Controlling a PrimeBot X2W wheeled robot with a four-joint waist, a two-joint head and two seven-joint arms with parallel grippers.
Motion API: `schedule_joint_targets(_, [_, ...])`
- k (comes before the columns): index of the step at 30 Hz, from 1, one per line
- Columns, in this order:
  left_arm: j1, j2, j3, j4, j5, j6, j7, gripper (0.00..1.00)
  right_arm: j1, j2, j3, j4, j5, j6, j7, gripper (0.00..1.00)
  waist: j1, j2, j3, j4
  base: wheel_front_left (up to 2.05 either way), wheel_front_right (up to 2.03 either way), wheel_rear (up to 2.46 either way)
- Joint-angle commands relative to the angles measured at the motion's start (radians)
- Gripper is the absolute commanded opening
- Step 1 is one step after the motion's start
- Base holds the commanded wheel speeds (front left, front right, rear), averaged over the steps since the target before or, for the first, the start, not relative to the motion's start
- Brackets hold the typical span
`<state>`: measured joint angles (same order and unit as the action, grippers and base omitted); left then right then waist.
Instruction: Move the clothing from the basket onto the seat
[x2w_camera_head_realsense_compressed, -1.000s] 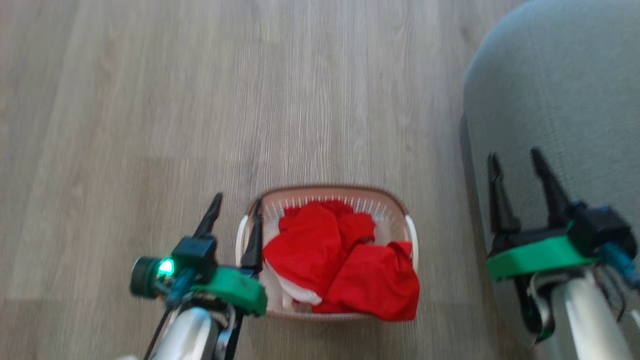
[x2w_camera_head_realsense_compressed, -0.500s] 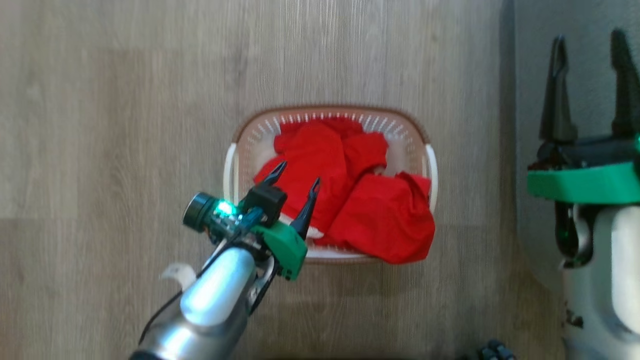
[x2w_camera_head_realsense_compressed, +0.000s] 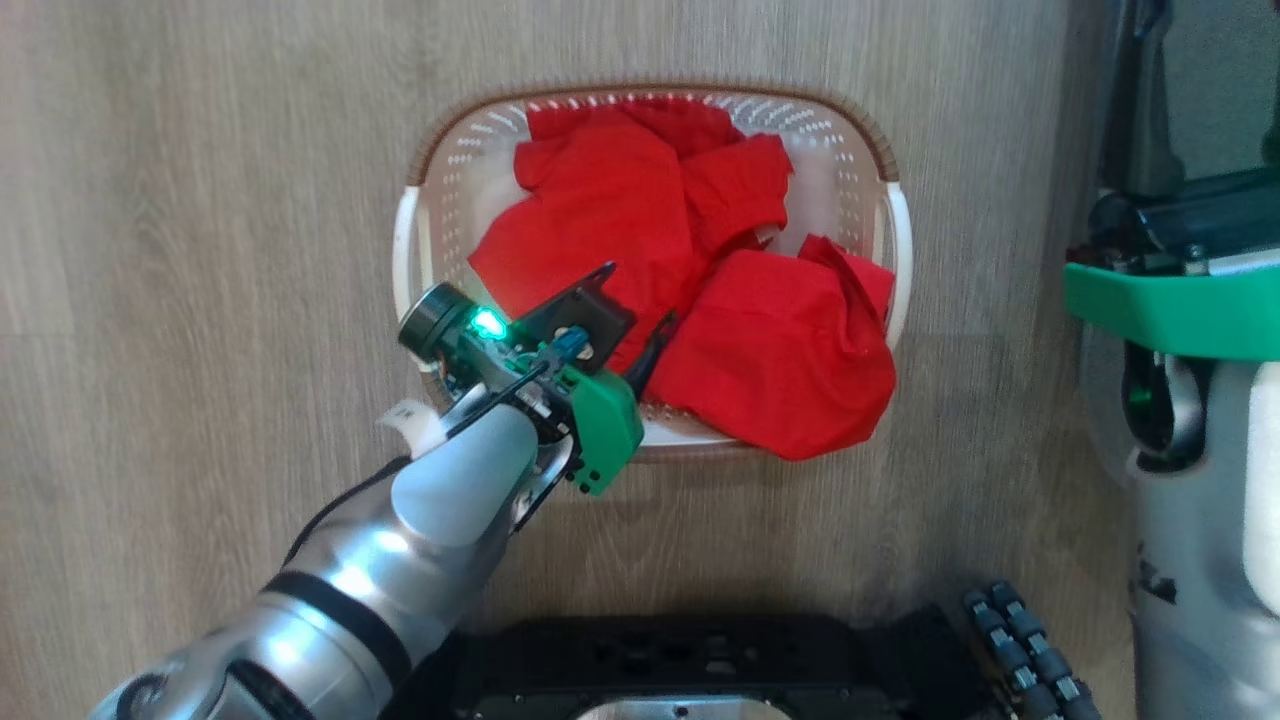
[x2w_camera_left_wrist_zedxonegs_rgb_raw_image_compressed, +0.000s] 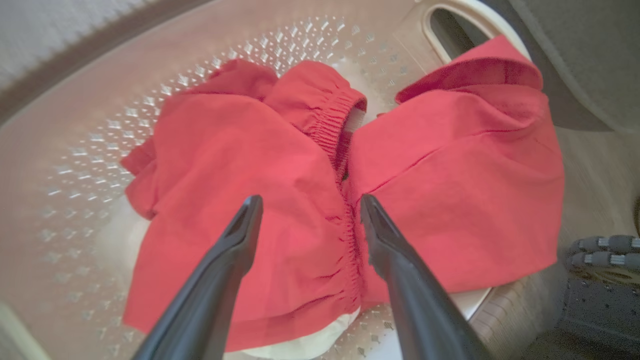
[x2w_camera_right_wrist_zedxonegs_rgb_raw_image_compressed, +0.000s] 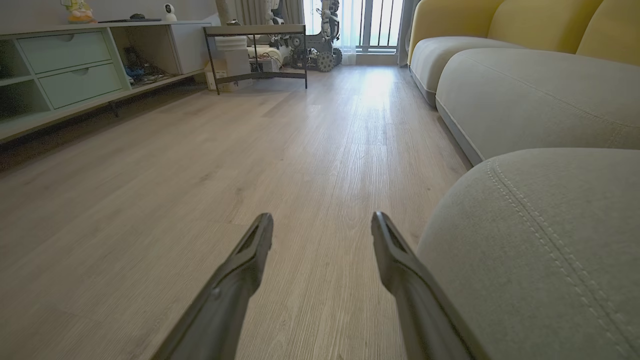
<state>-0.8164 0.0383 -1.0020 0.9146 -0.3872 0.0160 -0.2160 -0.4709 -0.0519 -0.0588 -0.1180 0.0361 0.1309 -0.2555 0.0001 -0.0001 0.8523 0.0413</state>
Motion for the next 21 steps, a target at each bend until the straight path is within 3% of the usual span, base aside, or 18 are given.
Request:
schedule_joint_targets(1, [0.002,0.012,-0.001,-0.01,-0.009,-0.004,0.002,1.0,0.007,0.002,0.024,-0.04,-0.005,0.0,-0.006,1.0,-0.0001,0.0001,0.035,-0.011,0.0,0.0,0.0])
schedule_joint_targets(6, [-0.055,0.012,-0.086,-0.005,-0.068,0.01,0.033,1.0,-0.01,0.002,0.032,-0.071,-0.006,0.0,-0.006,1.0,-0.0001,0.0001,0.085,-0.025,0.0,0.0,0.0])
schedule_joint_targets(14, [-0.121,0.012,-0.146,0.047,-0.17,0.05,0.052,1.0,-0.019,0.002,0.046,-0.101,0.004,0.0,-0.006,1.0,-0.0001,0.0001,0.127,-0.043,0.0,0.0,0.0])
schedule_joint_targets(18, [-0.14,0.012,-0.173,0.073,-0.212,0.043,0.069,1.0,-0.024,0.002,0.052,-0.101,0.012,0.0,-0.006,1.0,-0.0001,0.0001,0.135,-0.052,0.0,0.0,0.0])
schedule_joint_targets(19, [-0.144,0.012,-0.18,0.077,-0.221,0.043,0.069,0.62,-0.025,0.002,0.053,-0.101,0.013,0.0,-0.006,1.0,-0.0001,0.0001,0.136,-0.054,0.0,0.0,0.0])
schedule_joint_targets(21, [-0.149,0.012,-0.191,0.084,-0.237,0.046,0.066,0.09,-0.027,0.002,0.053,-0.1,0.016,0.0,-0.006,1.0,-0.0001,0.0001,0.136,-0.059,0.0,0.0,0.0])
